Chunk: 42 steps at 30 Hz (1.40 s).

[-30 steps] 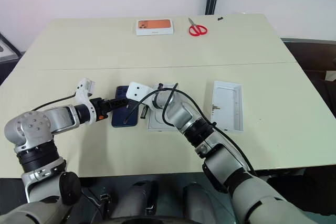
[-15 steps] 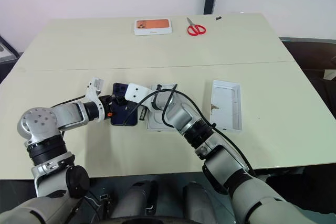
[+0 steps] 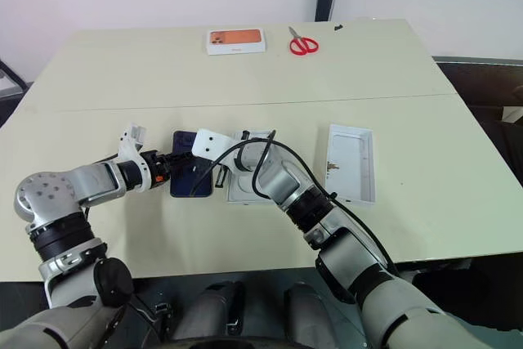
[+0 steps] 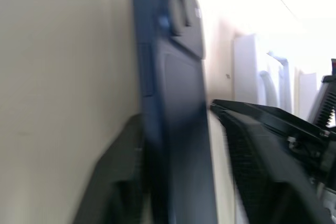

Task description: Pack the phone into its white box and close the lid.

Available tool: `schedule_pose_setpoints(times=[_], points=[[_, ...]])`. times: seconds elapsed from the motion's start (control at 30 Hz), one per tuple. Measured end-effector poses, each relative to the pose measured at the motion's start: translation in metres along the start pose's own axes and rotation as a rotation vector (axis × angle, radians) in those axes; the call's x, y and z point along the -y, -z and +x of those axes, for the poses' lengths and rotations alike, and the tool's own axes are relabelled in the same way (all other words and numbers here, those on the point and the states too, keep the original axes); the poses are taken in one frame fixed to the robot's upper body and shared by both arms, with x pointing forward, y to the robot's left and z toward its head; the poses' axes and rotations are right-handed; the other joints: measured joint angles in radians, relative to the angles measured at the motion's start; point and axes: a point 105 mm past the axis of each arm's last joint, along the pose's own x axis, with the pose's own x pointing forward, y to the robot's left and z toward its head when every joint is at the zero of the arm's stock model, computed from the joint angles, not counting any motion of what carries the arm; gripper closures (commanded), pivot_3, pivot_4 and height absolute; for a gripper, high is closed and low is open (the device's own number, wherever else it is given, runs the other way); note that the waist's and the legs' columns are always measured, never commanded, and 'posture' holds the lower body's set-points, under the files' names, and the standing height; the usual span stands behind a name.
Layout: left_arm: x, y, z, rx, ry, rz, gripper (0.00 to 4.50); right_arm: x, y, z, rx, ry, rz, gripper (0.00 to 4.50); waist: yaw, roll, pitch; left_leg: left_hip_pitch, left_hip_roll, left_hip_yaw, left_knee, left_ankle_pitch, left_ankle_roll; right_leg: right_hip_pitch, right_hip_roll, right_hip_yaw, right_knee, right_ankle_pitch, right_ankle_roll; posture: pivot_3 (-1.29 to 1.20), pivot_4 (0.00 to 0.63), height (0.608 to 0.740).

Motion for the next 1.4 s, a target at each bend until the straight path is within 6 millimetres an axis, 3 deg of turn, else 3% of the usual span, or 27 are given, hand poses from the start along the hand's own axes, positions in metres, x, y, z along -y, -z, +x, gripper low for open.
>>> schedule_pose_setpoints(times=[0.33, 0.5, 0.8, 1.0, 1.2, 1.4], points=[[0.001, 0.001, -0.003, 0.015, 0.017, -0.032, 2.20, 0.010, -0.008, -0.014, 0.017, 0.033, -0.019, 4.50, -0.001, 0.000, 0.000, 0.000, 0.000, 0.000, 0.000, 0.000, 0.000, 0.000, 0.000, 0.000, 0.000, 0.000, 0.000, 0.00, 0.150, 0.740], [0.008, 0.003, -0.004, 0.027, 0.077, -0.059, 4.46, 0.019, -0.014, -0.032, 0.039, 0.060, -0.015, 4.50, 0.003, 0.000, 0.000, 0.000, 0.000, 0.000, 0.000, 0.000, 0.000, 0.000, 0.000, 0.000, 0.000, 0.000, 0.000, 0.00, 0.150, 0.740], [0.010, 0.003, -0.006, 0.051, 0.094, -0.105, 4.46, 0.020, 0.005, -0.070, 0.060, 0.054, 0.047, 4.50, 0.006, -0.001, 0.000, 0.000, 0.000, 0.000, 0.000, 0.000, 0.000, 0.000, 0.000, 0.000, -0.001, 0.000, 0.000, 0.00, 0.150, 0.740], [0.039, -0.005, -0.012, 0.150, 0.242, -0.162, 4.46, 0.029, 0.022, -0.110, 0.090, 0.057, 0.097, 4.50, 0.009, -0.002, 0.000, -0.001, 0.000, 0.000, 0.001, 0.000, 0.000, 0.001, -0.001, 0.000, -0.001, 0.000, 0.000, 0.00, 0.150, 0.740], [0.083, 0.024, 0.008, 0.046, 0.301, -0.180, 4.46, 0.035, 0.047, -0.131, 0.034, 0.083, 0.122, 4.50, 0.010, -0.002, 0.001, -0.001, 0.000, 0.000, 0.001, 0.000, 0.000, 0.002, 0.000, 0.001, -0.002, 0.000, 0.000, 0.00, 0.150, 0.740], [0.089, 0.049, 0.027, -0.056, 0.232, -0.151, 4.46, 0.033, 0.069, -0.141, -0.034, 0.089, 0.119, 4.50, 0.007, -0.002, 0.001, -0.001, 0.000, 0.001, 0.000, 0.000, 0.000, 0.001, 0.000, 0.002, -0.001, 0.000, 0.000, 0.00, 0.150, 0.740]])
